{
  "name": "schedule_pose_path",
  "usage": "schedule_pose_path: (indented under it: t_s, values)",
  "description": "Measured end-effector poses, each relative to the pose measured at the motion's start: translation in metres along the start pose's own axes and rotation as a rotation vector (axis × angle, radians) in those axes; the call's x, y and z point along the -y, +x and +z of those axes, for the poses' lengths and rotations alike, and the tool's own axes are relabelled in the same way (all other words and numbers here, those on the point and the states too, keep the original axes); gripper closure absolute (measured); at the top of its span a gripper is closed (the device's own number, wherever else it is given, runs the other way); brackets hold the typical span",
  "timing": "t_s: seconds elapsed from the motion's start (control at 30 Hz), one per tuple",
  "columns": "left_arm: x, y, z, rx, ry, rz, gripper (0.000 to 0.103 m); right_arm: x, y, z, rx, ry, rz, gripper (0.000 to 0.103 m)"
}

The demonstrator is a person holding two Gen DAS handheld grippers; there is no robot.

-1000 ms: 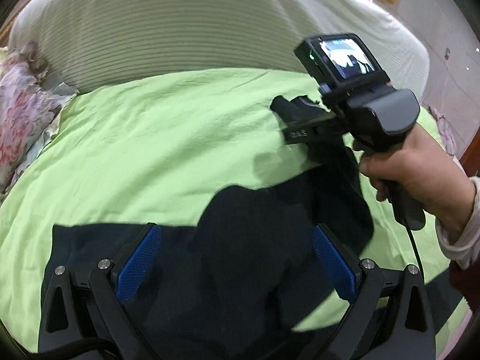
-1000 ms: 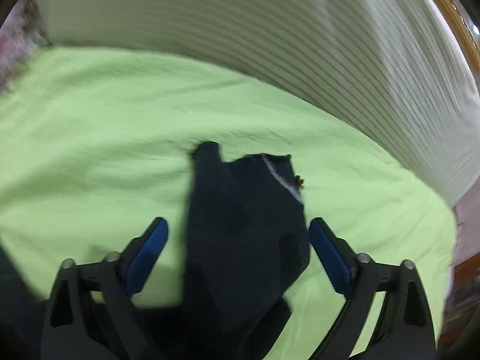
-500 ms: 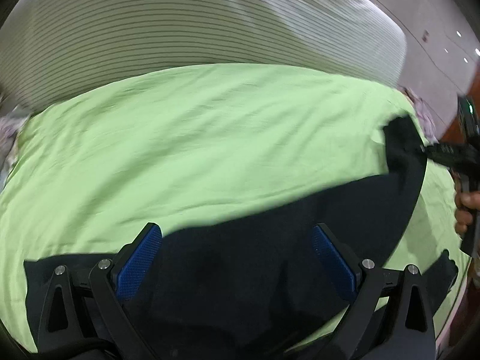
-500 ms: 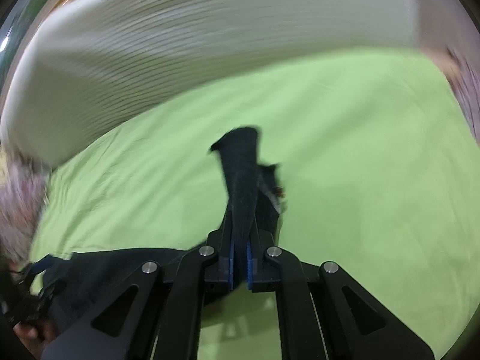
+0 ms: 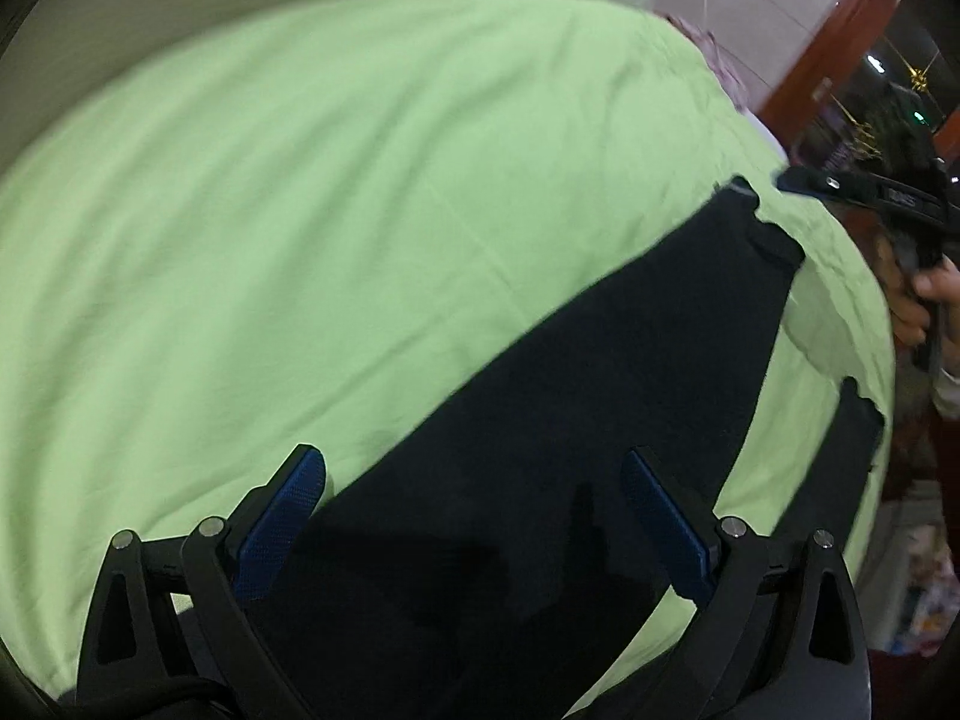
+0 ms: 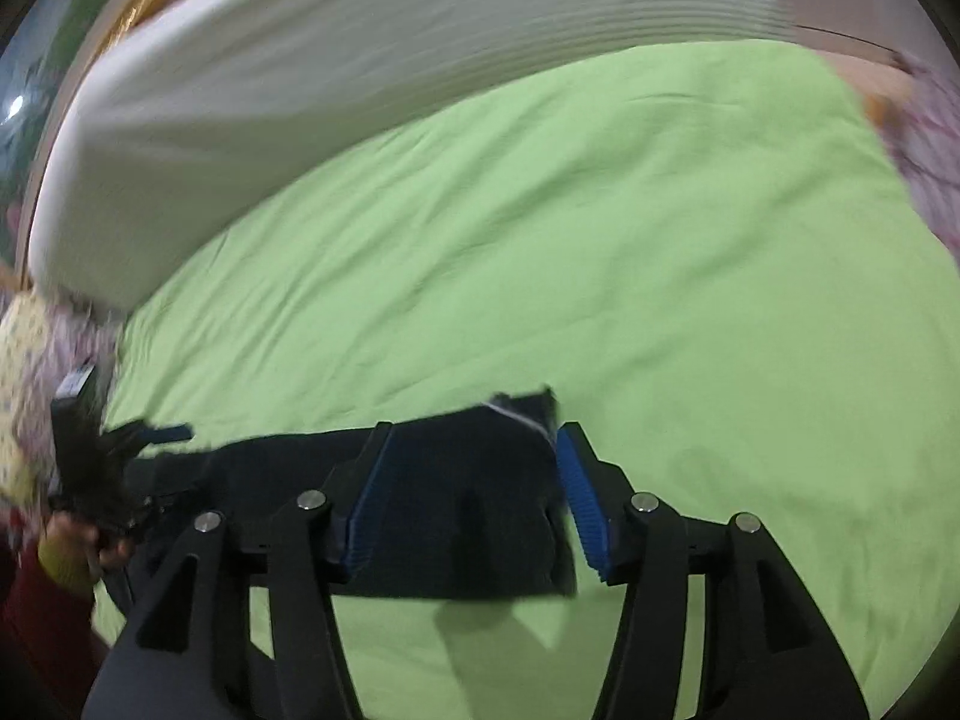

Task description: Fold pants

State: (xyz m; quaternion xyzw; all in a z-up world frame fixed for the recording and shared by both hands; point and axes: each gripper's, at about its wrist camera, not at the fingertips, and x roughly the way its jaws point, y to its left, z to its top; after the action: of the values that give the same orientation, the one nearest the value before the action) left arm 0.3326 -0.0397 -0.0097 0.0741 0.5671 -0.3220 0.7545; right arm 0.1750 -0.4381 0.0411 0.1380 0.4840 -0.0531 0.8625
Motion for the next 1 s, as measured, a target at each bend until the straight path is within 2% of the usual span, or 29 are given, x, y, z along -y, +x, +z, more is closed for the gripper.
schedule_pose_path:
  t_s: [0.1,0.17,0.23,0.27,0.3,0.33,0.37,0.4,0.43,0.47,0.5,0.6,0.87,1.0]
  values:
    - [-0.01,0.022,0.009,-0.073,-0.027,-0.075,0.009,0.008,0.03,0.014,-0.096,-0.036,-0.031,0.046]
    - [-0.012,0.031,0.017,-0.088,-0.046,-0.107,0.011,0.013,0.044,0.016,-0.14,-0.03,-0.006,0.046]
    - [-0.011,0.037,0.025,-0.094,-0.036,-0.142,0.018,0.014,0.052,0.02,-0.157,-0.036,0.055,0.046]
    - [-0.008,0.041,0.03,-0.101,-0.025,-0.154,0.022,0.012,0.055,0.02,-0.167,-0.046,0.059,0.046]
    - [-0.003,0.048,0.035,-0.116,-0.01,-0.156,0.023,0.01,0.057,0.02,-0.174,-0.063,0.045,0.051]
    - [0.003,0.052,0.037,-0.126,0.008,-0.143,0.023,0.009,0.056,0.021,-0.174,-0.083,0.037,0.069]
    - [0.011,0.055,0.039,-0.128,0.047,-0.108,0.025,0.005,0.056,0.024,-0.173,-0.101,0.042,0.079]
    - [0.017,0.051,0.038,-0.12,0.076,-0.093,0.035,0.001,0.05,0.023,-0.169,-0.108,0.055,0.094]
    - [0.023,0.048,0.039,-0.108,0.101,-0.094,0.044,-0.003,0.043,0.021,-0.154,-0.126,0.056,0.094]
    - [0.026,0.043,0.037,-0.097,0.113,-0.111,0.069,-0.011,0.036,0.02,-0.141,-0.147,0.055,0.094]
    - [0.026,0.037,0.034,-0.091,0.106,-0.133,0.088,-0.015,0.029,0.018,-0.124,-0.166,0.057,0.094]
    - [0.028,0.013,0.023,-0.032,0.09,-0.153,0.095,-0.02,0.0,0.007,-0.072,-0.186,0.083,0.095]
    - [0.079,-0.034,-0.03,0.067,0.116,-0.159,0.097,-0.026,-0.056,-0.039,0.029,-0.266,0.186,0.095]
    - [0.106,-0.041,-0.06,0.092,0.111,-0.178,0.097,-0.021,-0.07,-0.069,0.045,-0.276,0.215,0.095]
